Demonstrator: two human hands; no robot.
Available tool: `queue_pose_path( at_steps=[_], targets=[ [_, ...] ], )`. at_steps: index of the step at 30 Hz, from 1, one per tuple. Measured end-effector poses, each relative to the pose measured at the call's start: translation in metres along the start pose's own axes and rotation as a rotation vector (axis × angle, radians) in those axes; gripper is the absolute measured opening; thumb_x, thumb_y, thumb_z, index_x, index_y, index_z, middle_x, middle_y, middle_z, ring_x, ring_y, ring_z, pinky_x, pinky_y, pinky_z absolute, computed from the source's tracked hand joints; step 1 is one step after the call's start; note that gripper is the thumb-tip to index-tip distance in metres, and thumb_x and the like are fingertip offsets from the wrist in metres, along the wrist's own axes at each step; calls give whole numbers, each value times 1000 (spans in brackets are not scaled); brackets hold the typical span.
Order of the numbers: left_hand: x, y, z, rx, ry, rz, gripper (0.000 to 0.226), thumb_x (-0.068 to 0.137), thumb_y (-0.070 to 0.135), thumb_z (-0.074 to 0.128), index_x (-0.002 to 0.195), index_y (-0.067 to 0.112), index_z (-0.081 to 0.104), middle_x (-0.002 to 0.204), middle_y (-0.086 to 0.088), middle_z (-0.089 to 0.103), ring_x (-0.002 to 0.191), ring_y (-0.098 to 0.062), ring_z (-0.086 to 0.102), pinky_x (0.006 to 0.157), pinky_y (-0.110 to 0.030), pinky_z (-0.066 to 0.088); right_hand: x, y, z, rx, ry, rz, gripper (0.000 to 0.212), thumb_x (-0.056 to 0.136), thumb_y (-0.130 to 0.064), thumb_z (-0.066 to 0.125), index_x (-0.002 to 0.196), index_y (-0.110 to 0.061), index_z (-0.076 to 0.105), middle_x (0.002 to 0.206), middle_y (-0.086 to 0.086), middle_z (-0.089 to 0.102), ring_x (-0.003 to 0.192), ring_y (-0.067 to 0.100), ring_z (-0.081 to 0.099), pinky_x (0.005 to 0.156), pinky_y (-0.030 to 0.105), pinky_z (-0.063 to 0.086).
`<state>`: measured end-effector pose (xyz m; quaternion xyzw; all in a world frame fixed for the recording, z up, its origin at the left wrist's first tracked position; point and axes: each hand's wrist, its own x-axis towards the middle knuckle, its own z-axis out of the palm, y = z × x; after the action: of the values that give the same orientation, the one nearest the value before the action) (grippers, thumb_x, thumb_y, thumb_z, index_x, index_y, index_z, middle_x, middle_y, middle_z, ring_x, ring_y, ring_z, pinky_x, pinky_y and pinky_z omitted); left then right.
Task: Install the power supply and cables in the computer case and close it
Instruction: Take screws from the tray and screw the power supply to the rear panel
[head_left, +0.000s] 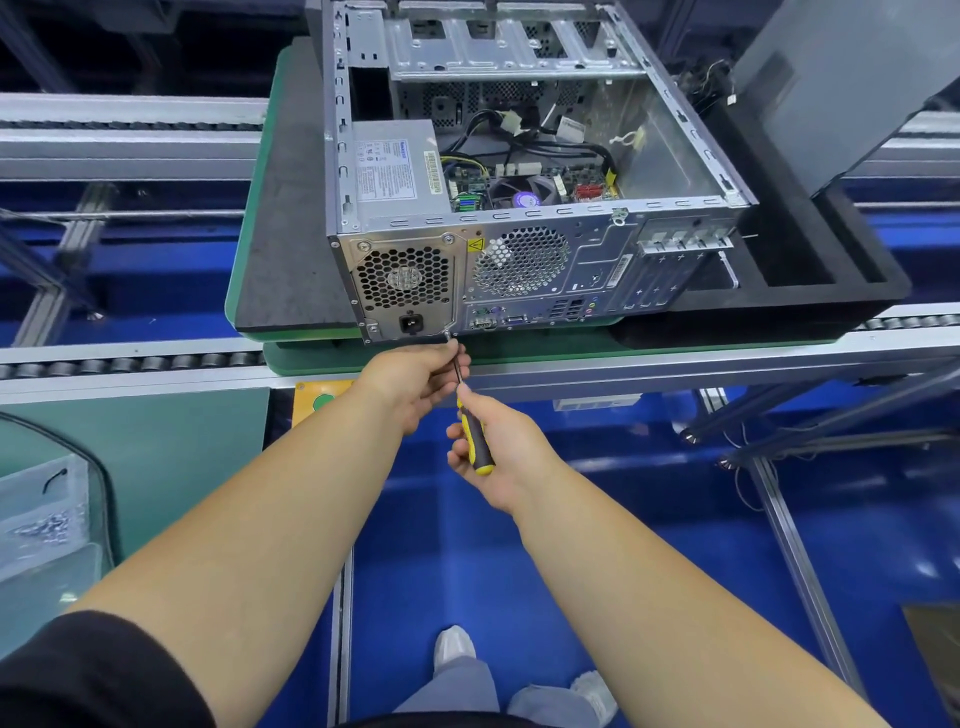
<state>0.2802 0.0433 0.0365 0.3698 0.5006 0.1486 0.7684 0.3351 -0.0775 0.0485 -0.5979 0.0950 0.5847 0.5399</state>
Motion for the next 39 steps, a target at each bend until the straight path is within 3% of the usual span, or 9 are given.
queue_pose_path(
  at_steps=[8, 12, 15, 22, 25, 31, 36, 39],
  targets=[
    [1, -2, 0, 14, 41, 2, 12, 90, 22, 67, 86, 11, 69, 68, 2, 71, 62, -8, 62, 52, -18, 50, 3, 2, 2, -56, 12, -17, 32, 94, -37, 64, 88, -6, 71, 64, 3, 68, 47, 13, 58, 54, 29, 55],
    [0, -3, -2, 0, -30, 11, 14, 96, 21, 59, 93, 13, 70, 80, 2, 74, 73, -7, 69, 66, -22, 52, 0, 0, 6, -24, 18, 15, 38, 99, -38, 54, 85, -7, 70, 59, 1, 65, 46, 11, 53, 49, 24, 52],
    [0, -3, -2, -10, -6, 19, 10, 94, 17, 61, 92, 13, 69, 77, 3, 75, 70, -5, 69, 63, -20, 53, -2, -2, 8, -3, 14, 36, 44, 102, -39, 48, 85, -5, 70, 56, 1, 62, 43, 10, 48, 46, 21, 47],
    [4, -6, 3, -41, 26, 4, 10, 92, 19, 65, 85, 13, 68, 65, 5, 72, 57, -2, 64, 48, -14, 49, -2, -1, 1, -15, -5, -18, 26, 86, -32, 75, 91, -8, 67, 57, 2, 62, 47, 11, 56, 50, 22, 52],
    [5, -6, 3, -39, 37, 11, 11, 90, 18, 67, 82, 11, 67, 60, 4, 69, 53, -4, 57, 45, -14, 47, -2, 1, 2, -20, 7, -42, 25, 91, -30, 70, 88, -5, 66, 61, 3, 63, 47, 11, 56, 47, 21, 50],
    [8, -4, 5, 23, 57, 0, 20, 86, 23, 72, 73, 10, 64, 52, 5, 60, 44, -5, 47, 45, -17, 40, -3, -1, 4, -41, 44, 5, 47, 101, -41, 49, 80, -7, 75, 56, -1, 62, 45, 7, 49, 44, 19, 43],
    [8, -5, 7, -1, 69, -8, 20, 85, 23, 74, 72, 12, 63, 54, 3, 61, 46, -7, 50, 49, -20, 43, -6, -3, 5, -31, 33, 2, 30, 87, -39, 73, 83, -9, 69, 57, 0, 59, 47, 9, 50, 45, 20, 44],
    [5, -6, 6, -15, 44, 23, 16, 88, 23, 71, 78, 13, 65, 62, 3, 67, 53, -7, 57, 50, -20, 46, -4, -2, 4, -85, 70, -33, 26, 87, -34, 74, 84, -9, 70, 56, -3, 62, 47, 8, 53, 46, 20, 46]
  ],
)
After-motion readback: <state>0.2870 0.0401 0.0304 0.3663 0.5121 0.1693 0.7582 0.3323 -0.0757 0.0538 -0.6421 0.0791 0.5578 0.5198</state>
